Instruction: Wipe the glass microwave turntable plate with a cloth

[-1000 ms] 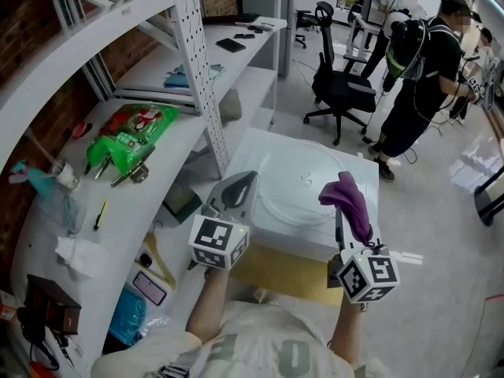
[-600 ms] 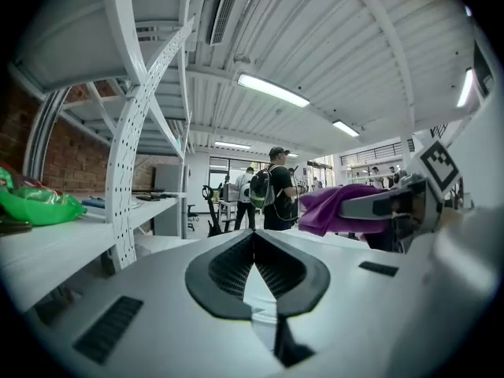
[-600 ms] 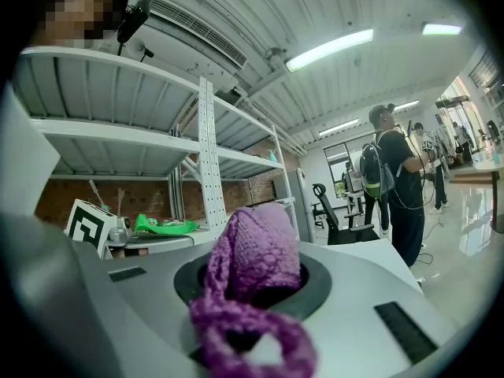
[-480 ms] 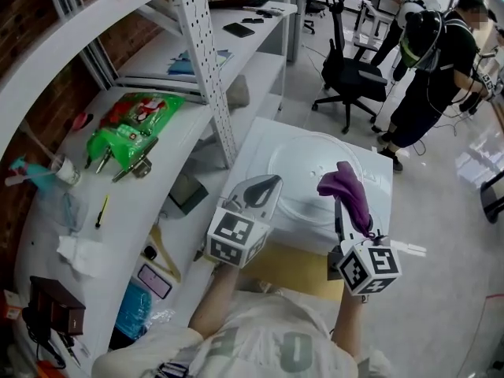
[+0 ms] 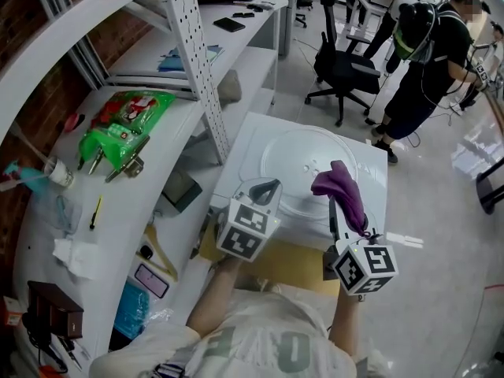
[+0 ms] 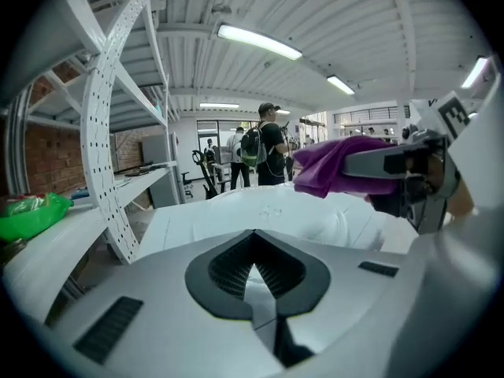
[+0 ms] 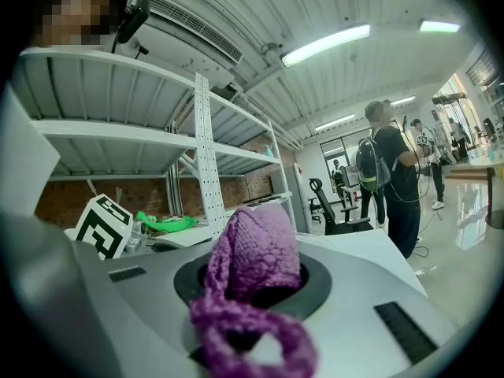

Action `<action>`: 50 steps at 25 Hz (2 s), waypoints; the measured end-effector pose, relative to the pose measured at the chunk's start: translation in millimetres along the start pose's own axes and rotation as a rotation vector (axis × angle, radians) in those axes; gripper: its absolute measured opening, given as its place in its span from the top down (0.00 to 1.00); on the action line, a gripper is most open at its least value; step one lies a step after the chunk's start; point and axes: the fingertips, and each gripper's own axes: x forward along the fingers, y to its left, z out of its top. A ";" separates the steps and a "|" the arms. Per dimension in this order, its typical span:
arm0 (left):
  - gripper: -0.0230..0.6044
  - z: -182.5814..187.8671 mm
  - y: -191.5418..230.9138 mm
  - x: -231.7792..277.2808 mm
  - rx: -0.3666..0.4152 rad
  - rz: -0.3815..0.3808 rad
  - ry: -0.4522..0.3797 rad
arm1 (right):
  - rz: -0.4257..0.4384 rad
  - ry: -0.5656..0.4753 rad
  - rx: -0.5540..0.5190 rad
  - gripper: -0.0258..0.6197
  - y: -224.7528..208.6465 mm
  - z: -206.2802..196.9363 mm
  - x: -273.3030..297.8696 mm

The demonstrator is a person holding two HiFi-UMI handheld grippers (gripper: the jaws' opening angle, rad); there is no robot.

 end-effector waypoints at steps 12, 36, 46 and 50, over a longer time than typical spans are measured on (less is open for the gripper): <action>0.96 -25.8 -17.1 1.2 0.050 0.015 0.192 | -0.021 0.019 -0.005 0.87 -9.7 -4.8 -31.3; 0.96 -31.2 -27.6 -31.3 -0.081 0.045 -0.142 | 0.327 0.146 -0.176 0.87 63.0 7.0 17.9; 0.96 -30.6 -31.4 -31.1 -0.088 0.016 -0.143 | 0.488 0.443 -0.344 0.87 105.3 -46.4 85.5; 0.96 -30.7 -31.2 -31.4 -0.091 -0.001 -0.147 | 0.464 0.506 -0.387 0.87 105.1 -59.6 100.8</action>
